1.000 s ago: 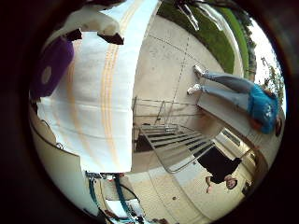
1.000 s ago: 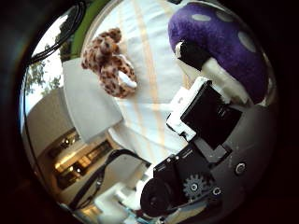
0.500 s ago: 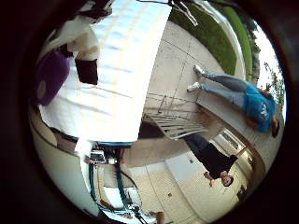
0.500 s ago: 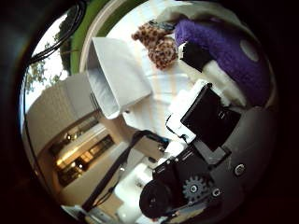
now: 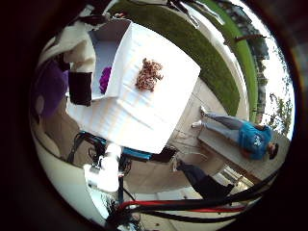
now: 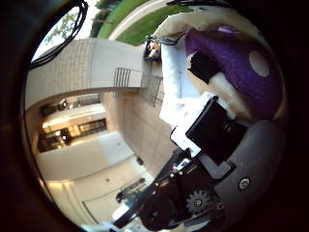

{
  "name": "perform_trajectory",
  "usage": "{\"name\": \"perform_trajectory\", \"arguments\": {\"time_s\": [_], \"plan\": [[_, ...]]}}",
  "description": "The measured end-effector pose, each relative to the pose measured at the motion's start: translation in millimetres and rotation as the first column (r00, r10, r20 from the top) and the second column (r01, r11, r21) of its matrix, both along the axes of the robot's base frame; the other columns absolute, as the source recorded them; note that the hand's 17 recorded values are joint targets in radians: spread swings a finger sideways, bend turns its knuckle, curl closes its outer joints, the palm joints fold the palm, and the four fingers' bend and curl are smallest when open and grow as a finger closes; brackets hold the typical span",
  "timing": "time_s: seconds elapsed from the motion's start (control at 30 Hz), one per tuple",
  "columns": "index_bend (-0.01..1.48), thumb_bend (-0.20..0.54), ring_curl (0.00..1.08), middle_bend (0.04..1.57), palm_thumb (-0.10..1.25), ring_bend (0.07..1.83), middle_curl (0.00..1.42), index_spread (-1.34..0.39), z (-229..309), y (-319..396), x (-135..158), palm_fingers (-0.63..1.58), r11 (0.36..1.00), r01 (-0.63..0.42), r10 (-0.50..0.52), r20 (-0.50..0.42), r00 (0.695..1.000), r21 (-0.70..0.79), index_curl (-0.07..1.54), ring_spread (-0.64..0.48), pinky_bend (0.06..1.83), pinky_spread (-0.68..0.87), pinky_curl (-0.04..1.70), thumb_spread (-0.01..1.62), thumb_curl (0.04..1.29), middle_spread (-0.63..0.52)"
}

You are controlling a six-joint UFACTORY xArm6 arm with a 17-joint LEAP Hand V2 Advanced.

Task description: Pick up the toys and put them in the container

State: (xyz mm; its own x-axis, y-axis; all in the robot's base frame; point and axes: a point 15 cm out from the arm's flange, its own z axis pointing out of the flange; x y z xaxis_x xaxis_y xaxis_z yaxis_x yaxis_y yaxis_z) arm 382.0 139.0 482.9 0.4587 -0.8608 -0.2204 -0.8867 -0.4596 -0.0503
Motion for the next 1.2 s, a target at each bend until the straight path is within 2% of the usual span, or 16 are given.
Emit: {"name": "perform_trajectory", "arguments": {"time_s": [0.17,0.27,0.43,0.53,0.6,0.63,0.73,0.77,0.87,1.0,1.2], "plan": [[0.99,-0.025,0.88,1.18,0.96,1.46,1.13,-0.98,-6,55,30,0.77,0.999,-0.017,0.014,0.090,0.996,0.038,0.01,-0.15,1.53,0.14,0.90,1.23,0.57,-0.26],[1.05,-0.027,0.87,1.19,0.93,1.47,1.13,-0.96,-23,78,49,0.76,0.999,-0.013,0.008,0.099,0.995,0.048,0.00,-0.14,1.50,0.13,0.91,1.22,0.56,-0.26],[1.09,-0.027,0.81,1.12,0.89,1.39,1.07,-0.85,-69,103,72,0.78,0.999,-0.006,0.005,0.047,0.999,0.033,0.00,-0.08,1.41,0.18,0.88,1.23,0.55,-0.22],[1.08,-0.027,0.74,0.96,0.86,1.28,0.98,-0.68,-107,108,82,0.64,1.000,-0.001,0.002,-0.015,1.000,0.009,0.01,-0.02,1.32,0.23,0.85,1.23,0.54,-0.18],[0.94,-0.036,0.73,0.70,0.82,1.22,0.88,-0.51,-129,109,86,0.17,1.000,-0.001,0.000,-0.057,0.998,-0.007,0.01,0.04,1.28,0.26,0.86,1.22,0.52,-0.14],[0.93,-0.037,0.72,0.65,0.82,1.20,0.86,-0.48,-138,109,87,0.10,1.000,-0.001,0.000,-0.072,0.997,-0.013,0.02,0.05,1.27,0.28,0.86,1.22,0.52,-0.13],[0.83,-0.037,0.58,0.42,0.78,0.95,0.70,-0.41,-164,107,91,-0.20,1.000,-0.009,0.005,-0.119,0.993,-0.030,0.04,0.16,1.13,0.34,0.76,1.20,0.50,-0.05],[0.76,-0.034,0.51,0.34,0.77,0.82,0.63,-0.41,-169,105,92,-0.21,0.999,-0.016,0.012,-0.127,0.992,-0.032,0.04,0.20,1.07,0.37,0.70,1.19,0.50,-0.02],[0.62,-0.031,0.43,0.21,0.76,0.67,0.55,-0.43,-173,100,95,-0.20,0.998,-0.052,0.049,-0.124,0.991,-0.024,0.05,0.25,1.00,0.41,0.64,1.17,0.48,0.03],[0.44,-0.028,0.37,0.14,0.77,0.59,0.46,-0.46,-170,90,100,-0.14,0.997,-0.074,0.072,-0.110,0.991,-0.015,0.06,0.29,0.95,0.46,0.59,1.14,0.47,0.06],[0.29,-0.028,0.34,0.12,0.77,0.54,0.37,-0.47,-151,68,101,-0.07,0.998,-0.066,0.065,-0.089,0.994,-0.005,0.11,0.31,0.94,0.50,0.53,1.10,0.46,0.08]]}}
